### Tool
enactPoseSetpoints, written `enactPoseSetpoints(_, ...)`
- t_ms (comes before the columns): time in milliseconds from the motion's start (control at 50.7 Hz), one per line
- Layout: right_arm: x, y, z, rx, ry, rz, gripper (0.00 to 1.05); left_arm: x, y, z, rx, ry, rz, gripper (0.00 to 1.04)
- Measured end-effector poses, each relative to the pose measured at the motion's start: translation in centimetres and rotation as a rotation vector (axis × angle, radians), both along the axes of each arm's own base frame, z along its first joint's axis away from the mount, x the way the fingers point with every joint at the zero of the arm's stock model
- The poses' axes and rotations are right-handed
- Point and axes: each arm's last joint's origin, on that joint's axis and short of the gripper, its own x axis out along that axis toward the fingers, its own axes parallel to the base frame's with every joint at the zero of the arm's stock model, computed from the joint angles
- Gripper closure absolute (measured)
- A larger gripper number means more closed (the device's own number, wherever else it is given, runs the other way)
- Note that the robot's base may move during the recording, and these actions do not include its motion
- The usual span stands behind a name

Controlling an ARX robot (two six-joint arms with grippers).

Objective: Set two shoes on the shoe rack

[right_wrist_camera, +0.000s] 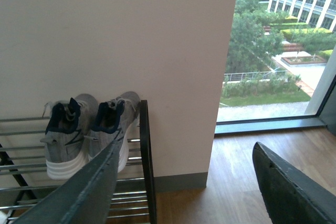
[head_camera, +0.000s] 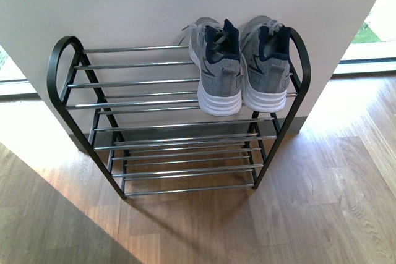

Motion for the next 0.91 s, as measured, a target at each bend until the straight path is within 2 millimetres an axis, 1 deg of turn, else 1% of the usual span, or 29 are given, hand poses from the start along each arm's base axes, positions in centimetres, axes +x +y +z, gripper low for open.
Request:
enactPoseSetpoints(39, 0.0, 0.0, 0.0, 0.0, 0.0, 0.004, 0.22, -0.3, 0.3, -0.3, 0.004, 0.003, 0.004, 1.04)
enactPoseSetpoints(99, 0.0, 0.0, 0.0, 0.0, 0.0, 0.003, 0.09, -0.8, 0.7, -0.8, 0.005, 0.007, 0.015, 1.04)
enactPoseSetpoints(118, 0.0, 0.0, 0.0, 0.0, 0.0, 0.003, 0.08, -1.0, 0.9, -0.9, 0.005, 0.005, 0.011, 1.04)
enactPoseSetpoints(177, 0.0, 0.0, 0.0, 0.0, 0.0, 0.003, 0.1, -1.3, 1.1, -1.0, 0.006, 0.001, 0.003, 1.04)
enactPoseSetpoints(276, 0.0, 0.0, 0.0, 0.0, 0.0, 0.002, 0.09, -1.9, 1.5, -1.6, 0.007, 0.006, 0.006, 1.04)
enactPoseSetpoints(335, 0.0, 0.0, 0.0, 0.0, 0.0, -0.002, 0.09, -2.3, 2.1, -1.8, 0.008, 0.005, -0.02, 1.04)
enactPoseSetpoints(414, 0.0, 0.0, 0.0, 0.0, 0.0, -0.004, 0.09, -2.6, 2.6, -1.9, 0.009, 0.0, 0.005, 1.04)
enactPoseSetpoints(591, 0.0, 0.0, 0.0, 0.0, 0.0, -0.003, 0.09, -3.3, 2.7, -2.8, 0.008, -0.008, 0.008, 1.04)
enactPoseSetpoints(906, 0.0, 0.0, 0.0, 0.0, 0.001, -0.005, 0.09, -4.3, 2.7, -2.7, 0.011, -0.013, 0.003, 1.04)
